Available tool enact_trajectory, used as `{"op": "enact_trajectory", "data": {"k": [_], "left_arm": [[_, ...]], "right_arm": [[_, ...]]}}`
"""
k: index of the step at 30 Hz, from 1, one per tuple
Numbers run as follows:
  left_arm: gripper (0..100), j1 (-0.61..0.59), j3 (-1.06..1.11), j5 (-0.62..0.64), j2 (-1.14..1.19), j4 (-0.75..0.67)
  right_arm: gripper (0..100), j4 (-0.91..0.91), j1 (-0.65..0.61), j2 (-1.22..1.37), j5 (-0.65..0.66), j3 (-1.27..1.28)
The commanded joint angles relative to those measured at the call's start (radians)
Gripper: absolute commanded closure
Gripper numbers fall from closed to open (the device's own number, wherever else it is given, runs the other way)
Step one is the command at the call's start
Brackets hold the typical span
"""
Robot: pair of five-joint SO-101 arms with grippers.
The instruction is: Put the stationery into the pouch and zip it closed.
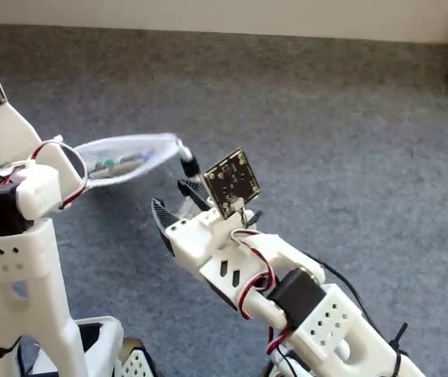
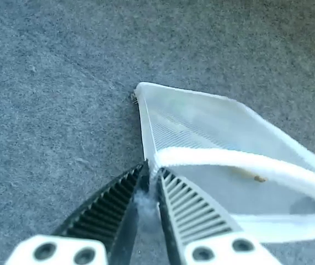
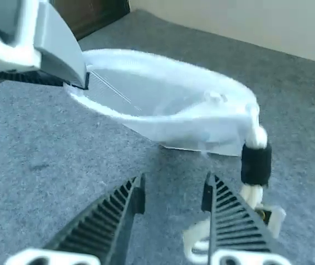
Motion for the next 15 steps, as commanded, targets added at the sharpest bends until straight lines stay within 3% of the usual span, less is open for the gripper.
{"op": "enact_trajectory", "data": {"k": [1,8,15], "left_arm": [[99,-0.001,0.005,-0.008,-0.001,-0.002],[99,-0.001,0.005,-0.008,-0.001,-0.002],[99,-0.001,0.005,-0.008,-0.001,-0.002]], "right_arm": [[83.2,0.039,0.061,-0.053,0.014,-0.051],[82.9,0.068,0.088,-0.111,0.014,-0.045],[82.8,-0.013,0.131,0.071,0.014,-0.045]]}}
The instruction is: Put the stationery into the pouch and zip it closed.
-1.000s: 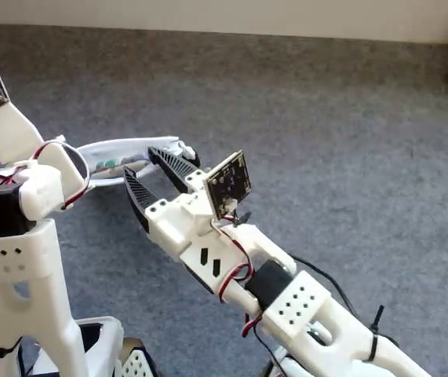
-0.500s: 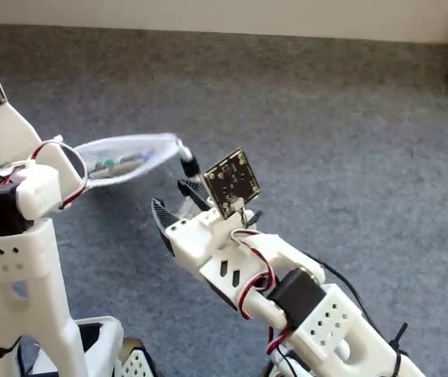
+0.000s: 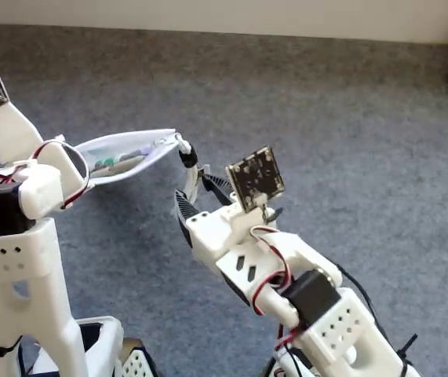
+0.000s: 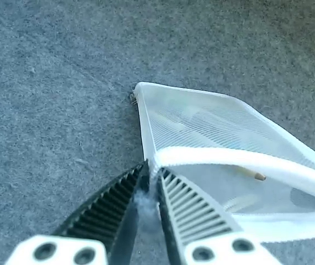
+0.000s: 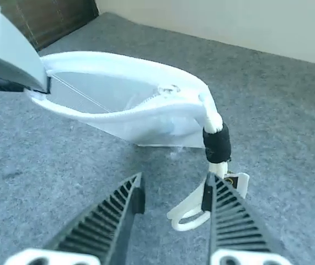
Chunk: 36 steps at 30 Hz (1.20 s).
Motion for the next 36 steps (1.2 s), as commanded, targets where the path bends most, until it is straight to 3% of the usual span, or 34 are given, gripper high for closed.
{"op": "enact_trajectory", "data": {"k": [1,19,25,32,36], "left_arm": [[99,-0.001,0.005,-0.008,-0.001,0.002],[99,-0.001,0.005,-0.009,-0.001,0.002],[99,-0.001,0.005,-0.009,-0.001,0.002],[99,-0.001,0.005,-0.009,-0.001,0.003],[99,-0.001,0.005,-0.009,-0.001,0.003]], "right_arm": [[82.8,-0.087,0.041,0.114,0.014,-0.045],[82.4,-0.418,0.085,0.378,0.014,-0.048],[74.0,-0.421,0.085,0.387,0.014,-0.048],[76.7,-0.429,0.097,0.392,0.015,-0.054],[80.2,-0.522,0.13,0.394,0.015,-0.036]]}}
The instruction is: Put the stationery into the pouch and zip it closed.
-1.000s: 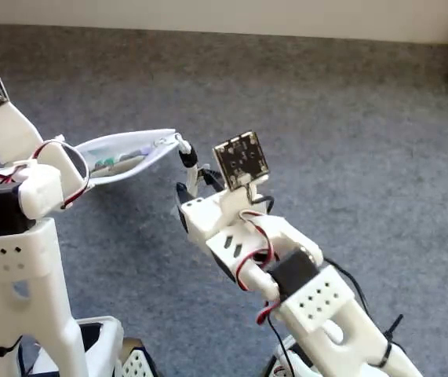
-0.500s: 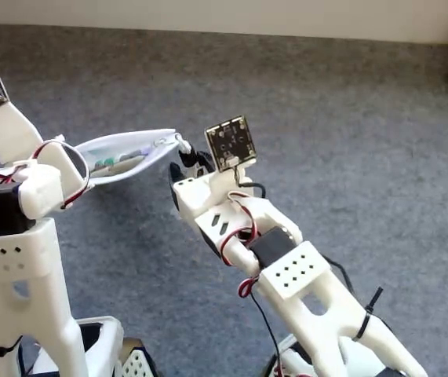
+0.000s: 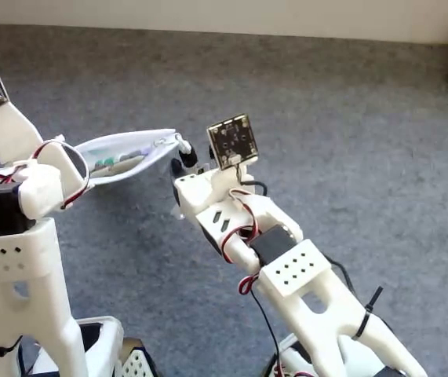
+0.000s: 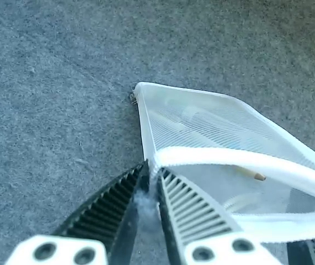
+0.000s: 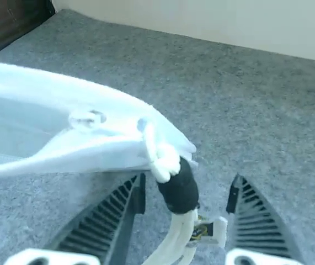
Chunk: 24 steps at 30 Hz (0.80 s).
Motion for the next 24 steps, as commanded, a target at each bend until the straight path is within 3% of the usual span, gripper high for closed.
{"op": "enact_trajectory", "data": {"k": [1,18,24], "left_arm": [[99,-0.001,0.005,-0.009,-0.001,0.003],[99,-0.001,0.005,-0.009,-0.001,0.003],[99,-0.001,0.005,-0.009,-0.001,0.003]], "right_arm": [[80.7,-0.076,0.036,0.002,0.012,-0.025],[82.2,-0.122,0.035,0.004,0.014,0.002],[82.2,-0.122,0.027,0.004,0.133,0.025]]}}
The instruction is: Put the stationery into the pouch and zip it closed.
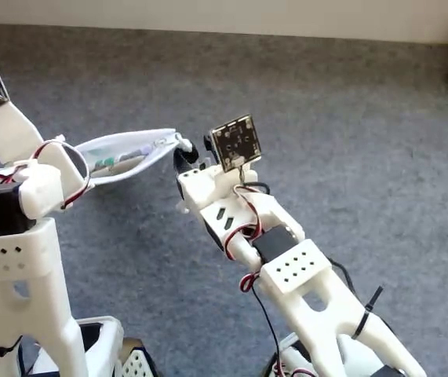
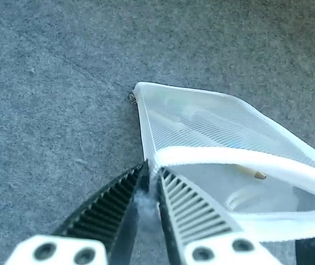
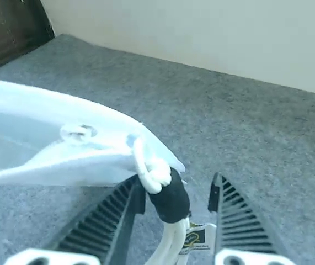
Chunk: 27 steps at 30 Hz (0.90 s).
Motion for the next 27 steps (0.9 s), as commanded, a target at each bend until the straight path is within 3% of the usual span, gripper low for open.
{"op": "enact_trajectory", "data": {"k": [1,15,18,22,27], "left_arm": [[99,-0.001,0.005,-0.009,-0.001,0.003],[99,-0.001,0.005,-0.009,-0.001,0.003],[99,-0.001,0.005,-0.009,-0.001,0.003],[99,-0.001,0.005,-0.009,-0.001,0.002],[99,-0.001,0.005,-0.009,-0.001,-0.002]], "right_arm": [[82.2,-0.03,0.007,-0.005,0.046,-0.015],[82.4,-0.038,0.004,-0.004,0.048,-0.015],[89.4,-0.038,0.004,-0.005,0.054,-0.016],[99.0,-0.038,0.004,-0.015,0.196,-0.016],[99.5,0.016,0.004,-0.019,0.222,-0.015]]}}
